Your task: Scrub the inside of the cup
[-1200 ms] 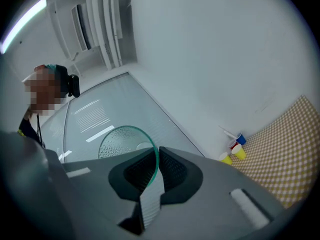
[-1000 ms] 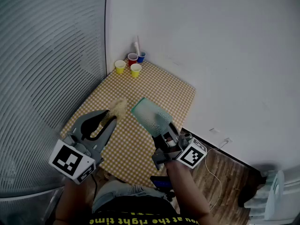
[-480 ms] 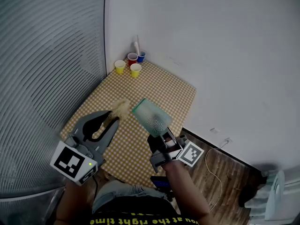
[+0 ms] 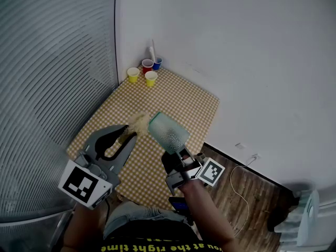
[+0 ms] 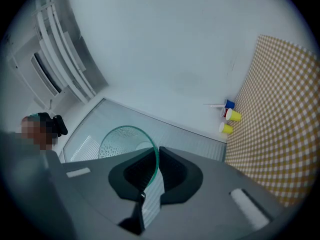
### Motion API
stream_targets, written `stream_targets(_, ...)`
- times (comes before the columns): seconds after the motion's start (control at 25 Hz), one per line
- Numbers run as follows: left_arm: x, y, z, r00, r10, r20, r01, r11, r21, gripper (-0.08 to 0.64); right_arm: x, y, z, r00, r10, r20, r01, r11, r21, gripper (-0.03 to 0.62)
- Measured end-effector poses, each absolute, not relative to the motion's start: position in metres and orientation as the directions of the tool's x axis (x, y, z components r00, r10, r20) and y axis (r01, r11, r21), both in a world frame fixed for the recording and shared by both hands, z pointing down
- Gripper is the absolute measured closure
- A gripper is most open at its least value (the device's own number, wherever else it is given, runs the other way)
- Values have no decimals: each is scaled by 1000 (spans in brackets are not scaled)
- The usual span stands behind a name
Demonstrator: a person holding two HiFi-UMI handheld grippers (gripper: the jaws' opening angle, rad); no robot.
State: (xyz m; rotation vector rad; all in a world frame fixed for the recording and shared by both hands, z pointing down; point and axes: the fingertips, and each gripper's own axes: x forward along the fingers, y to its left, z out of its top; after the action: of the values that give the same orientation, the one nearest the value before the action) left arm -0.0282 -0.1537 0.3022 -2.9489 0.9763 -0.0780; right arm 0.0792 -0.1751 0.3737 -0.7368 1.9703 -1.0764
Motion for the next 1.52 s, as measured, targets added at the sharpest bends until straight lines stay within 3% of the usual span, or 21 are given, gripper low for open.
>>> stream_targets(0.96,32,-105,287,897,-439,50,-432,-895,-114,474,76,-176,376,-550,-778,-305,-198,476,-857,569)
stream_targets(1.52,6,-132,288,849,-527,44,-519,-847,-116,474,74,-175,369,-551,-773,-316,-193,486,-852,568)
